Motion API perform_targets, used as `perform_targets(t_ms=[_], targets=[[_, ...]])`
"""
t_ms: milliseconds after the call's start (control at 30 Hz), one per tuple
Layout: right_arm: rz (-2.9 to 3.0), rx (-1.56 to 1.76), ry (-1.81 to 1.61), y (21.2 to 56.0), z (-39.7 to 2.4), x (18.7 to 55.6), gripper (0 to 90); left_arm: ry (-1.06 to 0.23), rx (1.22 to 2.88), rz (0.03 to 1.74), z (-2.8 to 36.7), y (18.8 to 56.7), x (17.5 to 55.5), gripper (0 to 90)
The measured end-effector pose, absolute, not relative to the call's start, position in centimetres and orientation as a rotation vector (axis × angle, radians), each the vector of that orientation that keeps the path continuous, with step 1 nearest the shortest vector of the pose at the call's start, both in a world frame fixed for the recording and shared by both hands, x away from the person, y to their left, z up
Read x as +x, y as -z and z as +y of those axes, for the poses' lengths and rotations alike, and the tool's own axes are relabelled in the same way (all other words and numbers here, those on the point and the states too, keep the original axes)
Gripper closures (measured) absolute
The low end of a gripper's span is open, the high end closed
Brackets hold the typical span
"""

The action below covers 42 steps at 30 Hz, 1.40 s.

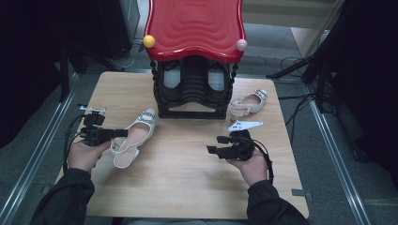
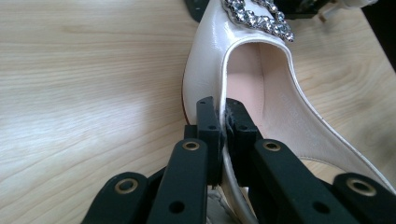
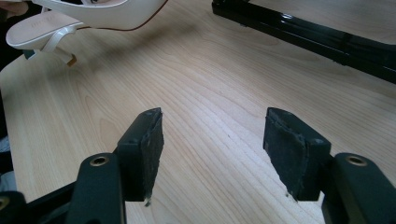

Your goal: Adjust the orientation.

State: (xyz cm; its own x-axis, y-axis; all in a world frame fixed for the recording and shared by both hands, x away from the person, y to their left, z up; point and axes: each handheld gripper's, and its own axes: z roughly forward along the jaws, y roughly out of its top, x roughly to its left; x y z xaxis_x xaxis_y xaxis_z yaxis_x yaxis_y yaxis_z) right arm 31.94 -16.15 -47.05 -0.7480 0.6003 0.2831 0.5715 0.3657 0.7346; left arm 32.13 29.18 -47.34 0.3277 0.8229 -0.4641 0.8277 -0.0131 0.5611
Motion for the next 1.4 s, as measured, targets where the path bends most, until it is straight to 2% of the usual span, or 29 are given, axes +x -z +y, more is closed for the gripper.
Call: perform_targets(t_ms=[767, 1400], targets=[[2.529, 1.159, -1.329, 47.5, -17.6, 30.9, 38.7, 0.117, 1.938, 1.29, 22.0, 47.2, 33.3, 86.8], [2.518, 1.177, -1.312, 47.7, -17.9, 30.3, 38.7, 0.176, 1.986, 1.22, 16.7, 48.3, 33.5, 86.4]])
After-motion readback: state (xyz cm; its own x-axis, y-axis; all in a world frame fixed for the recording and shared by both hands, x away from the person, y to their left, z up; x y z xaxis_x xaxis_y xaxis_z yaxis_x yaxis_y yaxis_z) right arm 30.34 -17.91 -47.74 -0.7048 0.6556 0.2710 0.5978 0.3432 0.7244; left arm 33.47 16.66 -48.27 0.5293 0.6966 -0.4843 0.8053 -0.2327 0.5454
